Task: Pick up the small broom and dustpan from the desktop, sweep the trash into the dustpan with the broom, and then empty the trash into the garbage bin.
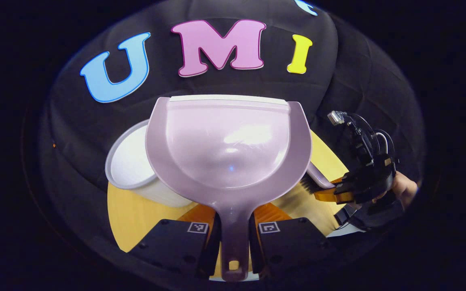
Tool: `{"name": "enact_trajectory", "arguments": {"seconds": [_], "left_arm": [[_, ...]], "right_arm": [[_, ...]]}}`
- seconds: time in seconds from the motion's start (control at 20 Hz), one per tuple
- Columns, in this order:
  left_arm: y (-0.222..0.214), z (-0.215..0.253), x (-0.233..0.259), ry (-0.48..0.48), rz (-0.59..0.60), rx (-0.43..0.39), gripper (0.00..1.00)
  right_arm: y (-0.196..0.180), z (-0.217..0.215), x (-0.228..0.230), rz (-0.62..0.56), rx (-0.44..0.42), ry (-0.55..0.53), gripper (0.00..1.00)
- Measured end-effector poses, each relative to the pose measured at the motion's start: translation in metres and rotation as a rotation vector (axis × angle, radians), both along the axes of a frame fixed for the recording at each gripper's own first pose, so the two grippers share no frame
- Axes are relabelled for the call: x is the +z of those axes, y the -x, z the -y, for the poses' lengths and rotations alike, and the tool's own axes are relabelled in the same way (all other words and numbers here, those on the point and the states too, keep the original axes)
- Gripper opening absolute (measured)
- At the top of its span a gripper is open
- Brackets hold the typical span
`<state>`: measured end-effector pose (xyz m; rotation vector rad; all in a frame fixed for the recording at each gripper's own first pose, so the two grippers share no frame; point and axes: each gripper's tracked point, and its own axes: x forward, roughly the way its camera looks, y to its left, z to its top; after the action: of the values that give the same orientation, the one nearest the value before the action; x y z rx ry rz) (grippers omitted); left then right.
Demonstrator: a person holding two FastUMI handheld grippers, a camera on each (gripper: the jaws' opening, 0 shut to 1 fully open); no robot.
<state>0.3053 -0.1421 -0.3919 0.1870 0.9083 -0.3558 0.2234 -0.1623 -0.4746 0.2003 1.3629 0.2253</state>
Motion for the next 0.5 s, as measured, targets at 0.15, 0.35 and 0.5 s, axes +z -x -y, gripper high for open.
{"name": "enact_trajectory", "arguments": {"seconds": [0.15, 0.35, 0.5], "left_arm": [[0.019, 0.021, -0.035, 0.053, -0.097, 0.025, 0.29], [0.030, 0.033, -0.082, 0.061, -0.176, 0.067, 0.29], [0.032, 0.027, -0.119, 0.036, -0.209, 0.196, 0.29]], "right_arm": [[0.005, 0.001, -0.010, -0.025, -0.014, 0.027, 0.28], [0.008, -0.001, -0.029, -0.073, -0.008, 0.049, 0.28], [0.004, -0.004, -0.043, -0.068, -0.054, 0.053, 0.28]]}}
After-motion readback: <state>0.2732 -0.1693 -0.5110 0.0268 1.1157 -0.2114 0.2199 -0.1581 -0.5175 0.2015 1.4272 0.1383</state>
